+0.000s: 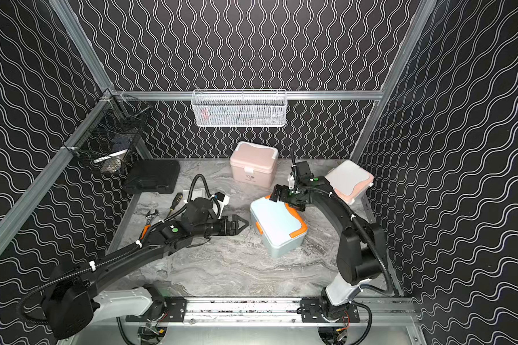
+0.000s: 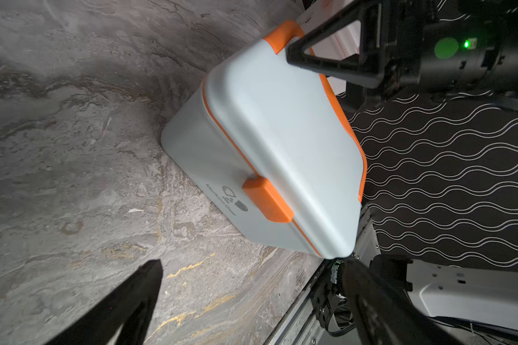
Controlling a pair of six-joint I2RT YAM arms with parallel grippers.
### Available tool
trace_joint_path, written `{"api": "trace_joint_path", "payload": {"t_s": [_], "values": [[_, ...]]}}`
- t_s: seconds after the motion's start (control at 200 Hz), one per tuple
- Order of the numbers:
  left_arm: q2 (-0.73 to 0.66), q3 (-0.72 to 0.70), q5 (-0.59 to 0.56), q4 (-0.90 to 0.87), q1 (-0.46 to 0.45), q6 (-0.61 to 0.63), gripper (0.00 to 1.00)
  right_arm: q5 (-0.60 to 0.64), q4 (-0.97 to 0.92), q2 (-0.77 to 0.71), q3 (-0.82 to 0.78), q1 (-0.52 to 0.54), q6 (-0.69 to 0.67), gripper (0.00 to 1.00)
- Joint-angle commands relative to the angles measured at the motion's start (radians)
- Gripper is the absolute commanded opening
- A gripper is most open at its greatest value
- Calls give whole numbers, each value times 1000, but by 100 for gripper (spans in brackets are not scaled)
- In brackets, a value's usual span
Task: Open first aid kits and take out gauze
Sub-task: Move the first aid kit to the center of the board.
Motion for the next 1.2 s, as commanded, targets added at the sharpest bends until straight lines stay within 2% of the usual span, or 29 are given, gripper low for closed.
{"api": "trace_joint_path", "payload": {"t_s": [0.0,0.19,0.415,0.505,0.636,0.931,1.086,1.196], "values": [[-37,-23,27,10,17,-8,99,26,-65,-55,-64,42,15,100],[-138,-68,-3,-47,23,-4,99,23,-73,-172,-147,133,70,100],[-260,-127,-13,-101,39,-18,99,31,-97,-298,-217,137,100,100],[-258,-133,12,-82,48,-28,99,51,-75,-298,-225,137,102,100],[-214,-135,64,-14,56,-46,99,-7,-75,-262,-209,137,99,100],[-199,-232,148,180,82,-138,99,-51,-68,-264,-211,256,113,100],[-239,-282,156,190,102,-151,99,87,-132,-296,-190,259,113,100],[-231,-340,213,298,128,-194,99,155,-172,-323,-125,279,95,99]]}}
